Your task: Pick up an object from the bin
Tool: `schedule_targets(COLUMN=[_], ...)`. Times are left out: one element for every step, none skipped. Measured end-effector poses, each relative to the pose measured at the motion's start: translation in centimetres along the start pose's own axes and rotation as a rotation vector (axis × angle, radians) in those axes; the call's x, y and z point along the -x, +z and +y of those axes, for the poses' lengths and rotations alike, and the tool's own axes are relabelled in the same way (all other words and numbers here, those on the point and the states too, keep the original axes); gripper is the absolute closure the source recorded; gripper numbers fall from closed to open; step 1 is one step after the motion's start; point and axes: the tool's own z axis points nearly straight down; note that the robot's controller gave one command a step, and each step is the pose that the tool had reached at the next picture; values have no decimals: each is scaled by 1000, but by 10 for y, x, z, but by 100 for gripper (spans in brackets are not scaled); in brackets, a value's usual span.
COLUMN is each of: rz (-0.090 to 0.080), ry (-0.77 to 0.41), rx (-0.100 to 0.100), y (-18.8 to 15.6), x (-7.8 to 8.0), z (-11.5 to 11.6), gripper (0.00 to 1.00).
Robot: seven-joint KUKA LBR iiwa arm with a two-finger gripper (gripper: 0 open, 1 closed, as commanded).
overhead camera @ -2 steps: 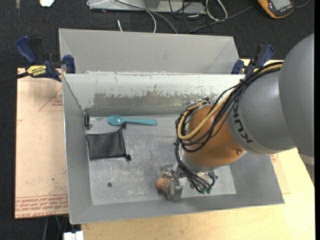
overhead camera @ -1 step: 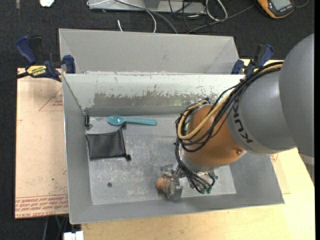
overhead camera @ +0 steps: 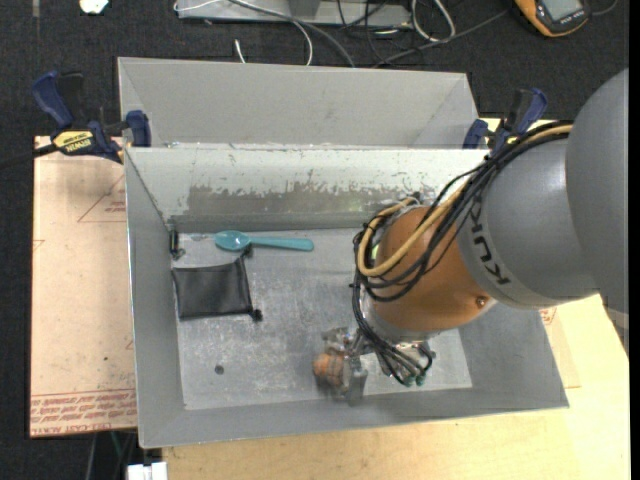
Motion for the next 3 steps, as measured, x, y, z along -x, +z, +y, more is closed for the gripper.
schedule_targets(rz=[-1, 1, 6], ry=[2, 2, 4], rx=[1, 1, 2], y=[-42, -93, -131], x=[1, 0, 0], z=[1, 1, 2], gripper=[100, 100, 100])
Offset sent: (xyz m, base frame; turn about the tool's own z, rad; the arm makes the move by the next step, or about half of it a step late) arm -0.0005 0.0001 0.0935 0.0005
